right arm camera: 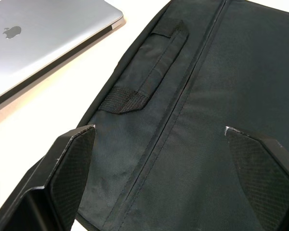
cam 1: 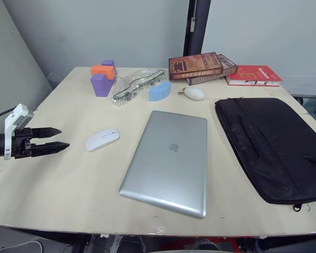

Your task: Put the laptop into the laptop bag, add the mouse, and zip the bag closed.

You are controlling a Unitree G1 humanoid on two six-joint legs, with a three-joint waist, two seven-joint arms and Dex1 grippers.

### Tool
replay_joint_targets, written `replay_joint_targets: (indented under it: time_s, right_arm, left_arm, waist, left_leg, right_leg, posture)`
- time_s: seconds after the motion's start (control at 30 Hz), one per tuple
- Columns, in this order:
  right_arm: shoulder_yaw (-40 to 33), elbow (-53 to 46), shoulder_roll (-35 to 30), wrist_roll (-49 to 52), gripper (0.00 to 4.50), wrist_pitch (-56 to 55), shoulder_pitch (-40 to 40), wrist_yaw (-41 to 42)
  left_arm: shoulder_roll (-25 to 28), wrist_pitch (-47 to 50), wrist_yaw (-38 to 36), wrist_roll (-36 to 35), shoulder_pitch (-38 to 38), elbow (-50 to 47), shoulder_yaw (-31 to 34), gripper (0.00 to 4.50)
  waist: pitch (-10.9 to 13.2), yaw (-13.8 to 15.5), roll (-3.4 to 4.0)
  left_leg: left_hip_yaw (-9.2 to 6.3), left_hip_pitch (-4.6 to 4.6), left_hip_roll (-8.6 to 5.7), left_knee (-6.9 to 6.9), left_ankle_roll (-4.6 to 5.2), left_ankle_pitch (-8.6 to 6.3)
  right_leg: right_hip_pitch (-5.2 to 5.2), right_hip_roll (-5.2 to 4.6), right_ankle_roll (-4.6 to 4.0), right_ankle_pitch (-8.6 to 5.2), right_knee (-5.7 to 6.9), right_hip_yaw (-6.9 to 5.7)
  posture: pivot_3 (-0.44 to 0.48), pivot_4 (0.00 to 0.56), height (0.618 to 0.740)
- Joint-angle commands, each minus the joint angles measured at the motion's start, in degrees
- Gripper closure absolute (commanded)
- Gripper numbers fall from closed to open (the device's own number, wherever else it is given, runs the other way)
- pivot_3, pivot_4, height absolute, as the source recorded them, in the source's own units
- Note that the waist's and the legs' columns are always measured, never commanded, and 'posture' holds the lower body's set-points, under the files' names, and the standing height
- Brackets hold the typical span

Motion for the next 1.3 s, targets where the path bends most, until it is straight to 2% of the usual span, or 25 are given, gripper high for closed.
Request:
replay_joint_targets:
  time_s: [0.03, 0.13, 0.23, 0.4, 0.53, 0.6, 0.7, 0.83, 0.93, 1.03, 1.3]
  right_arm:
    - [-1.64, -2.77, 0.11, 1.19, 0.02, 0.29, -0.70, -0.83]
    - [-1.34, -5.59, 0.27, 3.45, 0.02, 1.90, -2.62, -1.91]
    - [0.97, -9.73, 0.91, 5.81, 0.78, 3.33, -4.73, -3.63]
    - [6.78, -13.98, 1.97, 7.24, 2.49, 3.60, -8.37, -6.62]
    - [7.43, -14.43, 2.09, 7.45, 3.85, 3.71, -8.83, -7.36]
    - [16.38, -16.56, 3.42, 4.87, 4.47, 0.35, -14.05, -10.65]
    - [24.84, -18.27, 5.16, 2.78, 4.47, -1.55, -18.46, -12.56]
    - [32.22, -18.60, 6.38, -0.32, 4.47, -4.01, -19.11, -12.65]
    - [34.16, -18.20, 6.70, -1.27, 4.47, -4.98, -19.28, -12.70]
    - [42.36, -13.38, 8.11, -8.82, 4.47, -7.41, -22.86, -16.44]
    - [53.97, -7.93, 11.46, -18.60, 4.47, -9.55, -28.12, -18.93]
  left_arm:
    - [-0.81, 7.40, -0.43, -2.35, -3.28, -1.86, -2.89, 0.00]
    - [-2.09, 17.93, -1.30, -6.06, -7.16, -3.98, -6.13, 0.00]
    - [-5.29, 29.27, -1.29, -8.76, -14.06, -3.36, -11.57, 0.00]
    - [-10.29, 38.03, -0.41, -7.04, -22.07, 2.05, -20.14, 0.00]
    - [-10.31, 38.19, -0.88, -6.67, -23.43, 3.66, -21.82, 0.00]
    - [-16.63, 41.76, 0.99, -4.92, -30.40, 12.37, -24.52, 0.00]
    - [-21.22, 40.92, 0.77, -1.16, -34.39, 17.72, -29.69, 0.00]
    - [-26.31, 40.00, 1.44, 0.74, -39.00, 26.56, -29.46, 0.00]
    - [-27.82, 38.62, 0.57, 2.64, -40.44, 29.98, -29.91, 0.00]
    - [-31.30, 34.09, 2.37, 6.02, -42.30, 36.21, -29.78, 0.00]
    - [-36.97, 28.37, 4.26, 11.48, -45.46, 45.36, -27.96, 0.00]
  waist:
    - [0.00, 0.00, 0.00]
    - [0.00, 0.12, 0.01]
    - [-0.02, 0.27, 0.01]
    - [-0.06, 0.79, 0.03]
    - [-0.06, 0.67, 0.02]
    - [-0.09, 0.89, 0.00]
    - [-0.11, 1.63, 0.05]
    - [-0.09, 1.69, 0.01]
    - [-0.09, 1.82, 0.00]
    - [-0.10, 1.70, -0.01]
    - [-0.10, 1.64, -0.02]
  left_leg:
    - [0.00, 0.00, 0.00, -0.01, 0.00, 0.00]
    - [0.00, 0.01, 0.00, 0.08, -0.01, 0.01]
    - [0.00, 0.03, 0.00, 0.12, -0.01, 0.01]
    - [0.00, 0.00, -0.03, 0.17, 0.01, 0.03]
    - [0.00, -0.10, -0.04, 0.06, 0.00, 0.02]
    - [-0.01, -0.10, -0.04, 0.02, 0.00, 0.02]
    - [-0.02, -0.03, -0.17, 0.17, 0.07, 0.20]
    - [-0.02, -0.15, -0.33, 0.16, 0.17, 0.29]
    - [-0.02, -0.20, -0.34, 0.12, 0.16, 0.29]
    - [-0.03, -0.17, -0.34, 0.07, 0.16, 0.29]
    - [-0.13, -0.10, -0.40, 0.17, 0.16, 0.29]
  right_leg:
    - [0.00, 0.00, 0.00, 0.00, 0.01, 0.00]
    - [0.00, 0.00, 0.00, 0.00, 0.11, -0.01]
    - [0.00, 0.00, -0.01, 0.00, 0.15, 0.00]
    - [0.01, 0.00, 0.01, 0.01, 0.16, 0.00]
    - [0.00, 0.01, 0.04, 0.03, -0.01, 0.01]
    - [0.05, 0.01, 0.07, 0.04, -0.10, 0.00]
    - [0.10, -0.15, 0.11, 0.12, 0.09, -0.03]
    - [0.13, -0.29, 0.22, 0.18, 0.02, -0.02]
    - [0.13, -0.29, 0.24, 0.19, -0.06, -0.03]
    - [0.17, -0.29, 0.27, 0.21, -0.13, -0.03]
    - [0.38, -0.33, 0.31, 0.27, -0.16, -0.09]
  posture:
    - [0.000, 0.150, 0.740]
    - [0.000, 0.150, 0.740]
    - [0.000, 0.150, 0.740]
    - [0.000, 0.150, 0.740]
    - [0.000, 0.150, 0.740]
    - [0.000, 0.150, 0.740]
    - [0.000, 0.150, 0.740]
    - [0.000, 0.150, 0.740]
    - [0.000, 0.150, 0.740]
    - [0.000, 0.150, 0.740]
    - [0.000, 0.150, 0.740]
